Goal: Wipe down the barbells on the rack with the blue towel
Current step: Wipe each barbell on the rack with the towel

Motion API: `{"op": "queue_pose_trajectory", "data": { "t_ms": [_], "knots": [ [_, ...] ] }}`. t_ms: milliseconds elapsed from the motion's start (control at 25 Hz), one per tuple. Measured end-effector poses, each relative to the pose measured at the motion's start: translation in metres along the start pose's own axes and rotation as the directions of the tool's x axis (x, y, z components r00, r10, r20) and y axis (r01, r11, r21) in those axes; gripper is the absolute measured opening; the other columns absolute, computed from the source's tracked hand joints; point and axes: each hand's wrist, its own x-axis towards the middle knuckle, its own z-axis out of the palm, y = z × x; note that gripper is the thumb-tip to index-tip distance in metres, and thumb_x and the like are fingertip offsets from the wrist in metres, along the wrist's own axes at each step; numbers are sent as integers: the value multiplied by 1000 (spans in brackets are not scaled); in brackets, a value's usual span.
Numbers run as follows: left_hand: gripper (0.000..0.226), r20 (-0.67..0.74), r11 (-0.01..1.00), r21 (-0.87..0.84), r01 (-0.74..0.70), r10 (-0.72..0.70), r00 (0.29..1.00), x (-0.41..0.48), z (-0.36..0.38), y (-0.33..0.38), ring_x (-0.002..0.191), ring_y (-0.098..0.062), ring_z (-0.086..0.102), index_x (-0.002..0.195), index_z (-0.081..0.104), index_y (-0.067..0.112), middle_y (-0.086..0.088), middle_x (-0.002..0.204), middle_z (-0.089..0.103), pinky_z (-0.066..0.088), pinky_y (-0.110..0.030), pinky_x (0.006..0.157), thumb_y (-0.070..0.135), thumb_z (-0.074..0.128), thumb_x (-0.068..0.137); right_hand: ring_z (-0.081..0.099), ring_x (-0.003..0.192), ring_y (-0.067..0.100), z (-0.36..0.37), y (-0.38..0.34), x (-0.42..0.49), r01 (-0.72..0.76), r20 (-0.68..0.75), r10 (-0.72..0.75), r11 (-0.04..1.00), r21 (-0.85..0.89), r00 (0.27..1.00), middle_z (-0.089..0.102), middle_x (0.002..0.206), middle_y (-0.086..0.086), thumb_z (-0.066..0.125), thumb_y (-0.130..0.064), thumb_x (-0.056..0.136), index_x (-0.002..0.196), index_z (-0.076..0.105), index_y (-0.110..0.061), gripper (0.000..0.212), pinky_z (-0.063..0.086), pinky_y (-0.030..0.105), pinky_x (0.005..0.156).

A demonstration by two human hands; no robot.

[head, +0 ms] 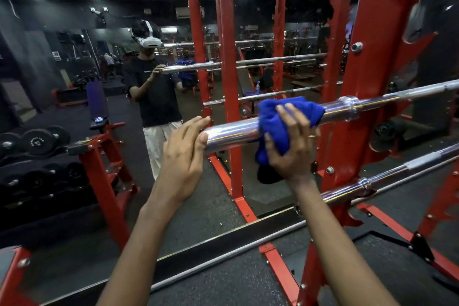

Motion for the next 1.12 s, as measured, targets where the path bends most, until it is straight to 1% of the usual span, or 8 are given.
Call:
{"op": "queue_pose_trajectory", "data": {
  "t_ms": [120, 240, 320, 480, 600, 680, 960, 1120],
  "knots": [
    [43, 22, 1000, -5, 19, -19, 1000, -5, -2, -3, 127, 2, 40, 145, 47, 29, 13, 140, 52, 28, -31, 106, 40, 29, 108, 45, 142, 26, -11, 43, 15, -266, -157, 264, 964, 5, 952, 53, 149, 10, 51, -43, 101, 141, 56, -10, 52, 34, 49, 116],
    [40, 22, 1000, -23, 7, -7, 1000, -4, -3, -4, 125, 1, 43, 140, 50, 30, 15, 135, 53, 30, -31, 104, 39, 30, 107, 40, 146, 28, -10, 40, 16, -371, -196, 382, 924, 93, 903, 45, 154, 15, 53, -37, 102, 142, 53, -5, 51, 28, 34, 120],
    [39, 16, 998, -58, 9, -8, 1000, -1, -2, -3, 127, -4, 46, 138, 53, 28, 14, 133, 55, 34, -38, 107, 37, 31, 108, 39, 146, 28, -2, 7, 9, -404, -164, 417, 908, 109, 894, 44, 155, 15, 54, -41, 101, 141, 55, -8, 52, 33, 40, 118],
    [42, 11, 997, -38, 68, -68, 998, 1, -3, 8, 125, -14, 51, 133, 59, 26, 9, 130, 59, 38, -49, 107, 39, 29, 107, 46, 142, 24, 13, -76, -23, -97, 14, 96, 988, 118, 995, 49, 153, 8, 62, -46, 91, 141, 57, -18, 58, 36, 59, 111],
    [44, -7, 943, 308, 124, -129, 992, 1, -8, 24, 137, -24, 42, 142, 54, 21, -2, 145, 55, 30, -48, 112, 31, 36, 103, 51, 139, 23, 6, -81, -31, 231, 164, -261, 956, 182, 951, 51, 152, 4, 69, -42, 78, 143, 57, -24, 68, 32, 58, 112],
    [46, 28, 891, 441, 107, -133, 991, -2, -2, 40, 145, -24, 32, 151, 46, 21, -3, 158, 42, 22, -45, 117, 29, 37, 106, 52, 138, 21, -2, -47, -18, 284, 184, -304, 950, 127, 935, 52, 152, 2, 71, -39, 77, 143, 57, -24, 69, 32, 52, 113],
    [65, 193, 819, 568, -85, -32, 981, 30, 44, 75, 133, -29, 49, 150, 46, 19, -8, 143, 56, 32, -47, 111, 55, 29, 98, 52, 136, 22, -55, 113, 25, -81, 50, 89, 987, -138, 995, 56, 146, 1, 59, -36, 89, 139, 58, -19, 54, 34, 49, 112],
    [71, 400, 735, 603, -310, 58, 915, 68, 80, 99, 118, -30, 58, 157, 29, 18, -6, 134, 58, 45, -45, 93, 61, 30, 100, 59, 117, 35, -70, 158, 67, -449, -45, 447, 881, -149, 893, 67, 121, 11, 51, -42, 86, 122, 67, -12, 49, 38, 49, 106]
  ]
}}
